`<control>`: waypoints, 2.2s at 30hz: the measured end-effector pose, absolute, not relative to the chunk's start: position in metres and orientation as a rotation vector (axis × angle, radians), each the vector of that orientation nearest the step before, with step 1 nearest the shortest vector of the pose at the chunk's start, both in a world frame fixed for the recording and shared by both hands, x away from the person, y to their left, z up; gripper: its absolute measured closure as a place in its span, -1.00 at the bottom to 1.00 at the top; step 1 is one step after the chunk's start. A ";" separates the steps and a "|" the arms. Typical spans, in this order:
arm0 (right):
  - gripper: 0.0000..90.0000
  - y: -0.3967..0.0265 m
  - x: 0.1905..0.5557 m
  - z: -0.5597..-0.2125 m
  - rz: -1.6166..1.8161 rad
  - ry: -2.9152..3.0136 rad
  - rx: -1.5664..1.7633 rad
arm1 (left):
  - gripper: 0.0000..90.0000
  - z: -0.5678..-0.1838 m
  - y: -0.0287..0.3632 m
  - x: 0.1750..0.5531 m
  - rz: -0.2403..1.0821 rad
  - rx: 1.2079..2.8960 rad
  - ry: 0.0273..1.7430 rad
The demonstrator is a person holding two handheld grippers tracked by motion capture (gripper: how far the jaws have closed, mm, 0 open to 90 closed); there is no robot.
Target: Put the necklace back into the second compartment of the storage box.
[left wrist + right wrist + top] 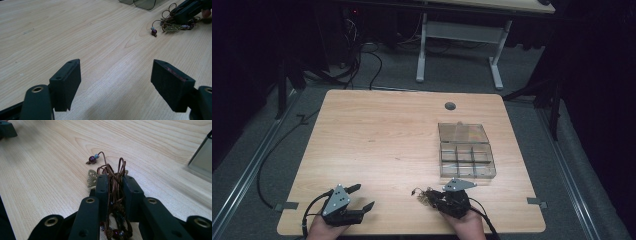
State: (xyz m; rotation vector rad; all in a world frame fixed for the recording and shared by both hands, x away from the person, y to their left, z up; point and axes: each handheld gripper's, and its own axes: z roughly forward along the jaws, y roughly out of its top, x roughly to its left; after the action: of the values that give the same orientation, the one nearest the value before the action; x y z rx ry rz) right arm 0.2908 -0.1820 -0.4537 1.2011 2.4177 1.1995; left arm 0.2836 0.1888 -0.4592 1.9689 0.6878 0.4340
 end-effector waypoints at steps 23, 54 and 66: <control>0.78 -0.199 0.276 -0.434 1.290 2.270 1.162 | -0.45 -0.459 0.189 0.284 0.438 1.970 0.693; 0.77 -0.283 0.247 -0.437 1.108 2.074 1.426 | -0.45 -0.459 0.188 0.284 0.440 1.974 0.693; 0.46 -0.281 0.246 -0.436 1.142 2.055 1.450 | -0.45 -0.459 0.188 0.283 0.441 1.977 0.687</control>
State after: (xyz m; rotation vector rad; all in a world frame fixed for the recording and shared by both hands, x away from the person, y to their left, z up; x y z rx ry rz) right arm 0.2458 -0.2814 -0.4355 1.4499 2.0551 1.1418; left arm 0.2831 0.1880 -0.4592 1.9772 0.6868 0.4407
